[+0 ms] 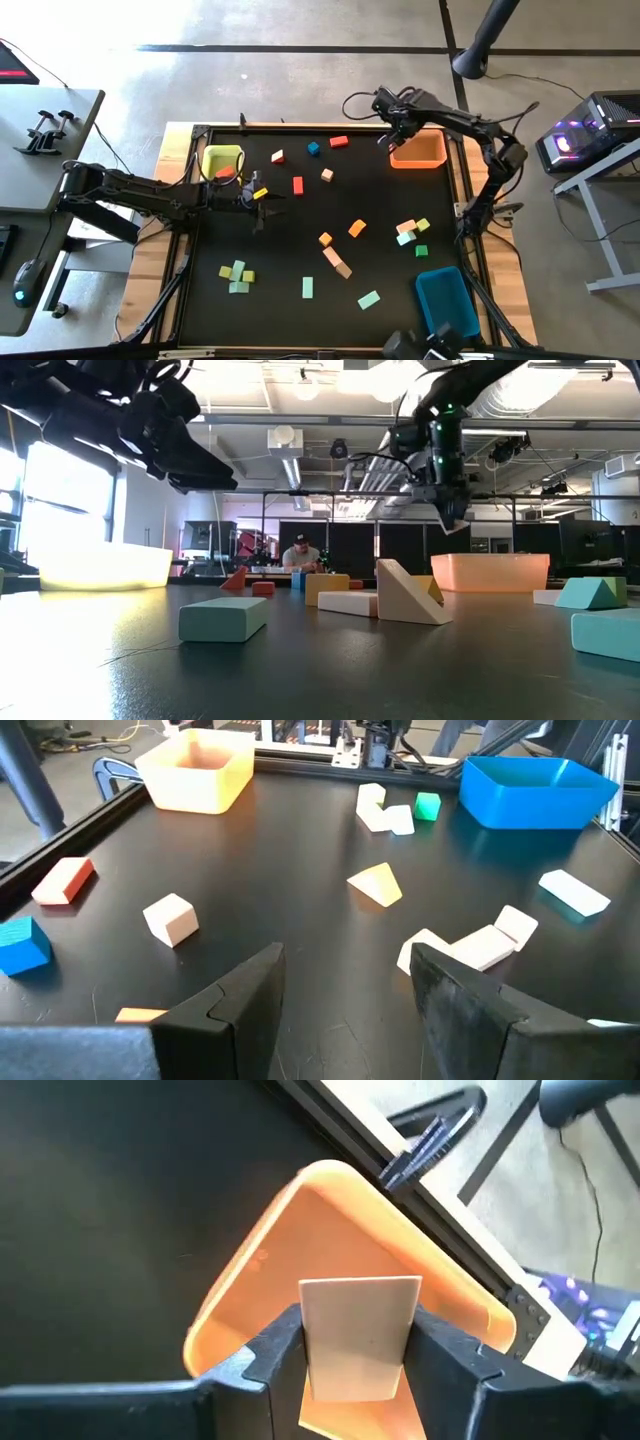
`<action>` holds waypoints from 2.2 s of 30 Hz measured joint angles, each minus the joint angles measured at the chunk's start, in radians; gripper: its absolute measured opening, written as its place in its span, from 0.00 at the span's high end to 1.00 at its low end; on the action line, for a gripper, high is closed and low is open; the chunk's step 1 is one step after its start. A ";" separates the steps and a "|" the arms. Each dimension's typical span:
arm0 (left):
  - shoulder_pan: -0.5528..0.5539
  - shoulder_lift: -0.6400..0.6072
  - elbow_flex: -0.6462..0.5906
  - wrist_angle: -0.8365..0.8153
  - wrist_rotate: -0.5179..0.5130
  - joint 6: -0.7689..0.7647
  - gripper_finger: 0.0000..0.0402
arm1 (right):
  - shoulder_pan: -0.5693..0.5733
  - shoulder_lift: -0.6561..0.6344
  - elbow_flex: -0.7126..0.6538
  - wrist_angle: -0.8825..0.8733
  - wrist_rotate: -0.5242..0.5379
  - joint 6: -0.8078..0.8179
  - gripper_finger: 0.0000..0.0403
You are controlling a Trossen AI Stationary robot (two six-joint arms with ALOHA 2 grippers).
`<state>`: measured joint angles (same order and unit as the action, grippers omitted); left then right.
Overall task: Sort blocks by size
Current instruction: Put the light orange triangular block into the orange bin, then put the light green square block into the blue bin
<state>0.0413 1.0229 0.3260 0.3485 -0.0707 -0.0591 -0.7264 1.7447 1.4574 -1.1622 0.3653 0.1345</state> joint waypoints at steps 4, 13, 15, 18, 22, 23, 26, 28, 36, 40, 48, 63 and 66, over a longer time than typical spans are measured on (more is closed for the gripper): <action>-0.011 0.000 0.000 0.000 -0.005 0.000 0.50 | -0.023 0.010 0.000 -0.001 0.000 0.011 0.63; -0.032 0.000 0.000 0.000 -0.020 -0.016 0.50 | -0.031 0.010 0.000 -0.062 -0.002 0.070 0.59; -0.036 0.000 0.000 0.000 -0.022 -0.017 0.50 | -0.036 0.010 0.000 -0.078 -0.001 0.068 0.56; -0.039 0.000 0.000 0.003 -0.022 -0.027 0.50 | -0.041 0.010 0.000 -0.088 0.003 0.050 0.52; -0.039 0.000 0.000 0.011 -0.024 -0.043 0.50 | -0.033 -0.003 0.000 -0.151 0.024 0.058 0.49; -0.039 0.000 0.000 0.011 -0.024 -0.045 0.50 | -0.025 -0.011 0.000 -0.175 0.022 0.072 0.49; -0.048 0.000 0.000 0.014 -0.028 -0.053 0.50 | 0.043 -0.059 -0.032 -0.213 0.017 0.093 0.49; -0.060 0.000 0.000 0.016 -0.038 -0.053 0.50 | 0.114 -0.121 -0.099 -0.197 -0.006 0.103 0.49; -0.090 0.000 0.000 0.017 -0.097 -0.021 0.50 | 0.493 -0.381 -0.422 -0.104 -0.287 0.538 0.49; -0.087 0.000 0.000 0.022 -0.100 0.048 0.50 | 0.651 -0.440 -0.559 -0.021 -0.448 0.692 0.49; -0.062 0.000 0.000 0.111 -0.100 0.177 0.50 | 0.731 -0.437 -0.745 0.109 -0.464 0.932 0.47; -0.026 0.000 0.000 0.121 -0.088 0.213 0.50 | 0.678 -0.438 -0.761 0.124 -0.404 0.903 0.41; -0.027 0.000 0.000 0.121 -0.088 0.210 0.50 | 0.658 -0.438 -0.752 0.134 -0.307 0.886 0.40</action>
<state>0.0147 1.0229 0.3260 0.4694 -0.1589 0.1509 -0.0683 1.3071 0.7049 -1.0280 0.0587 1.0208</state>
